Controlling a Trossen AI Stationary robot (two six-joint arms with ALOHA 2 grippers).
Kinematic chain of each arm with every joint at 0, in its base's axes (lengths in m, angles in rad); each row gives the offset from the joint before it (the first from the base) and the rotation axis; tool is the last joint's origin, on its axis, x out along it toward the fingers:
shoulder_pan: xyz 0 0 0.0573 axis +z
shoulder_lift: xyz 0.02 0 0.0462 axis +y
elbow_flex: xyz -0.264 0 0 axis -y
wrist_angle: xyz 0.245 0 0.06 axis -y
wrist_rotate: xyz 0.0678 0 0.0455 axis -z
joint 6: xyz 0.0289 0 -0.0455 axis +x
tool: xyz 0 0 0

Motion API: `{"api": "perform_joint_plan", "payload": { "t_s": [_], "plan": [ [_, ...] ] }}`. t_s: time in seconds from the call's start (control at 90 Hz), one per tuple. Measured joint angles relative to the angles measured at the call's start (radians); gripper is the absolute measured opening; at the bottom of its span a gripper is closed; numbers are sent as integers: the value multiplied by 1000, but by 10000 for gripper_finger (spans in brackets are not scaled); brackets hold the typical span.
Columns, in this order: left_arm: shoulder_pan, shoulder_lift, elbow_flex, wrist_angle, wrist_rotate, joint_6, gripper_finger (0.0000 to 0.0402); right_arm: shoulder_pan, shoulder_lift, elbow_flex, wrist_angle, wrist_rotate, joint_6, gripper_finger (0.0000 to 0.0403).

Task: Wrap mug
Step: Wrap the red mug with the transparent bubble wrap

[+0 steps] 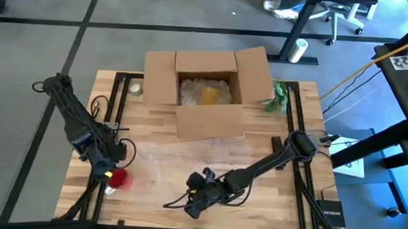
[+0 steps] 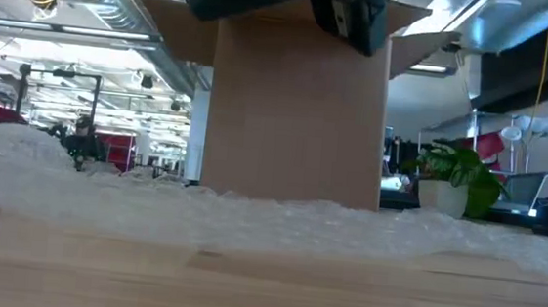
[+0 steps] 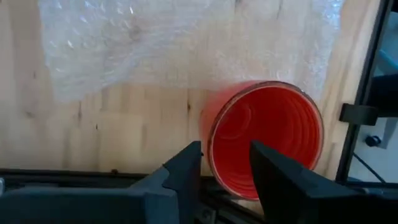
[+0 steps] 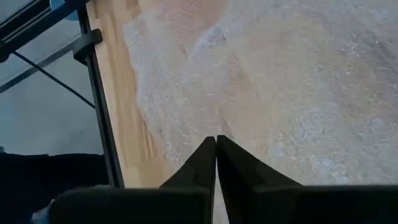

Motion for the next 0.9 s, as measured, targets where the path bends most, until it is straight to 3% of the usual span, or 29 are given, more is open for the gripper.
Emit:
{"api": "perform_joint_plan", "payload": {
  "t_s": [0.567,0.9],
  "plan": [
    [-54,0,-152,122,0,-61,115,0,0,0,3,1,0,0],
    [-53,0,-201,128,-1,-68,9,0,0,0,8,2,0,0]
  ]
}}
